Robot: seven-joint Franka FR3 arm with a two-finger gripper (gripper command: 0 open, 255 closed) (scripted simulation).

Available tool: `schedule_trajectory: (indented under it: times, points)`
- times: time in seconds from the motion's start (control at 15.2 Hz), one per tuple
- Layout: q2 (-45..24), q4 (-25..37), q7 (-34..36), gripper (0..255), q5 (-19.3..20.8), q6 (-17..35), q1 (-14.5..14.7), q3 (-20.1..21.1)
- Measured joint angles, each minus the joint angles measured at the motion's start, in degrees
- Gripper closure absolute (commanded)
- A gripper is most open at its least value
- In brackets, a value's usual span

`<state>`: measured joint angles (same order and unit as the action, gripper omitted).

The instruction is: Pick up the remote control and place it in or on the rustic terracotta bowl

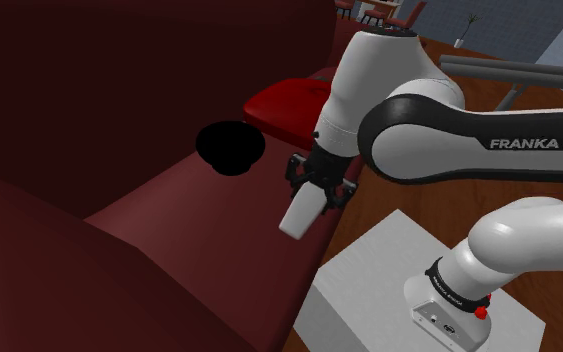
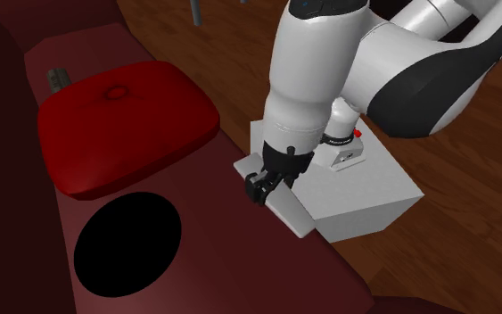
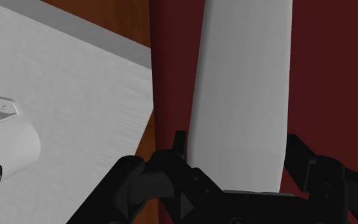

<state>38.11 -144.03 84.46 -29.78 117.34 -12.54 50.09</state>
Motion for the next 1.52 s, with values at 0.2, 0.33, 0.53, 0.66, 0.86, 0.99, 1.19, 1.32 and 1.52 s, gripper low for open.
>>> schedule_trajectory:
  times: [0.2,0.33,0.53,0.66,0.86,0.99,1.19,1.32,1.52]
  points:
    - [1.3,1.3,0.1,255,0.5,-2.7,0.6,-1.5]
    - [1.8,2.4,0.1,255,0.9,-4.4,0.6,-2.4]
    - [2.1,4.4,0.2,255,1.7,-6.6,0.4,-3.4]
    - [2.6,5.4,0.2,255,2.1,-8.3,0.5,-4.3]
    - [3.1,7.0,0.3,255,2.7,-10.6,0.6,-5.5]
    - [3.1,8.6,0.4,255,3.2,-12.1,0.4,-6.1]
    - [2.0,10.5,0.5,255,4.0,-13.0,-0.5,-6.2]
    - [-1.4,13.1,0.7,255,5.4,-11.9,-2.8,-4.7]
    - [-8.1,17.7,1.1,255,8.6,-9.8,-7.6,-1.8]
